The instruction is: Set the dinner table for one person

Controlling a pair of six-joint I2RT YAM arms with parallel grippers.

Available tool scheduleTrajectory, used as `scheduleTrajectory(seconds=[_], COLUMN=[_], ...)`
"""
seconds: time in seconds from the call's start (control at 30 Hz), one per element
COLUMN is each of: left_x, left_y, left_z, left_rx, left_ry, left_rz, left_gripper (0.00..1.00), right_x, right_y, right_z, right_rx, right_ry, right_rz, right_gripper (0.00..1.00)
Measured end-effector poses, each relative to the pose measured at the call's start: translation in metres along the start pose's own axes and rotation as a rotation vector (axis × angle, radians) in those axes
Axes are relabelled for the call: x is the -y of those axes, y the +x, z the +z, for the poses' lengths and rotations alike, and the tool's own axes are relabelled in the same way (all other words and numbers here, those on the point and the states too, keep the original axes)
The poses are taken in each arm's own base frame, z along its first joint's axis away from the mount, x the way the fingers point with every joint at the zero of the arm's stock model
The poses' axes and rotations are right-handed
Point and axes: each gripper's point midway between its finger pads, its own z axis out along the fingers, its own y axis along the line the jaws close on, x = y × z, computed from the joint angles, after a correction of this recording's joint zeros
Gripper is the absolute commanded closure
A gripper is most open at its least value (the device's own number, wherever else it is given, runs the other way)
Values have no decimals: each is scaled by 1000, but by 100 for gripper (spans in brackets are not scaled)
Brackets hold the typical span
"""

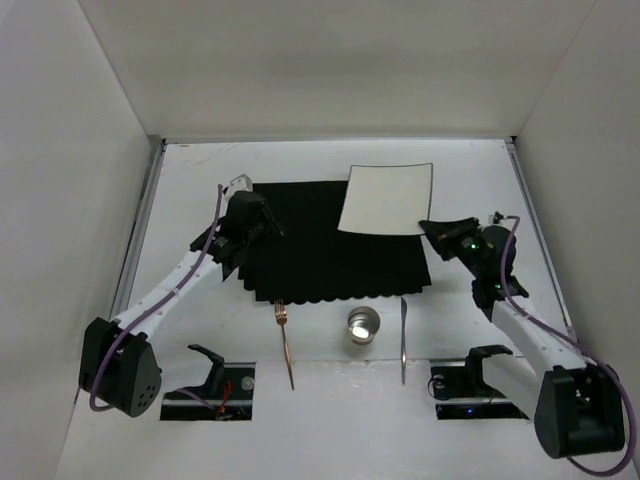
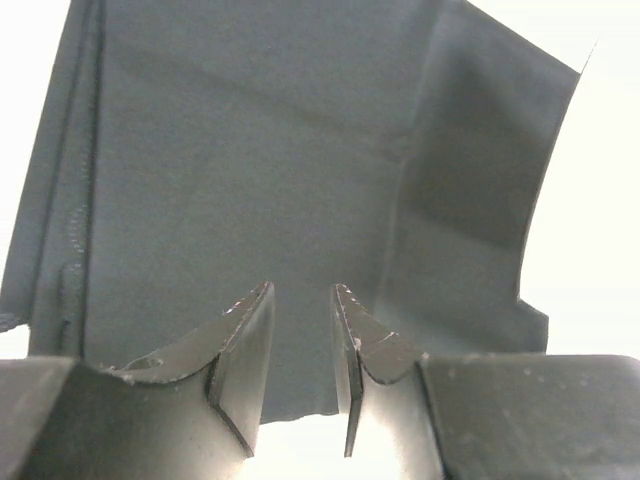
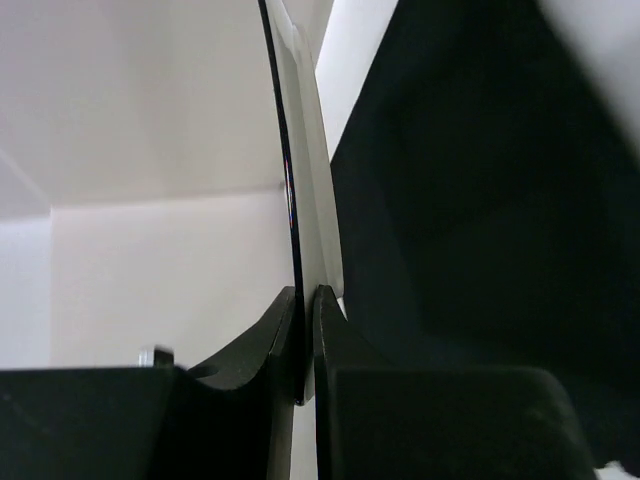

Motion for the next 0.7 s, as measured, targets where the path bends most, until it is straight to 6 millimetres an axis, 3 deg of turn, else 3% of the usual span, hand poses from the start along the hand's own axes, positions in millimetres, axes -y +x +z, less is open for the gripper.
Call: scheduleTrajectory(seconds=[0.17,0.33,0.5,0.7], left_x=[-14,-24,-28,-31], left_y=[-7,-15,-17,-18], left_z=[1,-4,-9,-12], left_rx=[11,29,39,47], left_ry=[-41,-67,-80,-93], left_rz=[-13,-20,-7,0], left_gripper=[73,73,73,73], right_x=[-14,-7,20,40], right_y=[45,76,86,89], right_z=[23,56,74,80], right_rx=[-134,-212,-236,-245], right_ry=[-42,-43,6,58], right_rz=[-9,11,35,45], right_gripper=[96,97,97,97])
